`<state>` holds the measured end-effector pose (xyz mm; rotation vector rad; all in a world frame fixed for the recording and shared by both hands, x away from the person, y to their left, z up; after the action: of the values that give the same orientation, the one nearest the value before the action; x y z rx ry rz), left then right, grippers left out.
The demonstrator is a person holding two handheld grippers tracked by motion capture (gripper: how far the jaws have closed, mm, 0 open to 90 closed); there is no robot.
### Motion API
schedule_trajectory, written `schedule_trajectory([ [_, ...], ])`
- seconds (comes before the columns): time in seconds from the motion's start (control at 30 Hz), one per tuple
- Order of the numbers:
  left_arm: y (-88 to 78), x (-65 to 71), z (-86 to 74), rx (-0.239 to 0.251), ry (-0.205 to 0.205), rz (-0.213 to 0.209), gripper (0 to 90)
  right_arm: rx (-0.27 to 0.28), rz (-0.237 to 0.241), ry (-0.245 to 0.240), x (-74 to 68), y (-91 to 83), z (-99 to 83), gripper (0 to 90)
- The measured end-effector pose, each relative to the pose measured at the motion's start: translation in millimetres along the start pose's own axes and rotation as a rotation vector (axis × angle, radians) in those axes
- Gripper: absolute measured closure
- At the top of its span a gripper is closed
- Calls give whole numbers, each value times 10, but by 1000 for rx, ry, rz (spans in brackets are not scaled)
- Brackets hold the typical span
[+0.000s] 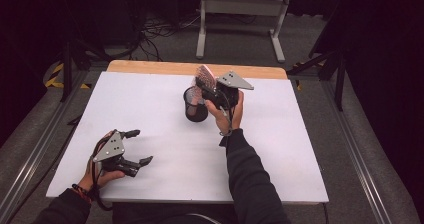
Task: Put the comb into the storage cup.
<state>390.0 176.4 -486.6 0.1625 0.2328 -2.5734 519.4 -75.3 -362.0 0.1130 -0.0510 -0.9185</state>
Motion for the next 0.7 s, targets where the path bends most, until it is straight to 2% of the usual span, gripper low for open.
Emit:
schedule_trajectory([
  [0.13, 3, 6, -1, 0, -3, -5, 59, -5, -8, 20, 17, 10, -50, 635],
  [0.7, 6, 5, -5, -3, 1, -7, 59, -8, -9, 34, 12, 6, -172, 631],
])
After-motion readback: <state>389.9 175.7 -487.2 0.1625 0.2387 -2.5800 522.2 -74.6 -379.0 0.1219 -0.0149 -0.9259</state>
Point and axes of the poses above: each handheld gripper's, and its own axes: y roughly forward along the jaws, z roughly out of its top, x roughly to its right, the point moved 6 cm from there along y, roughly forward along the jaws, and after that the axes turned 14 degrees about x, right-handed, at the moved point
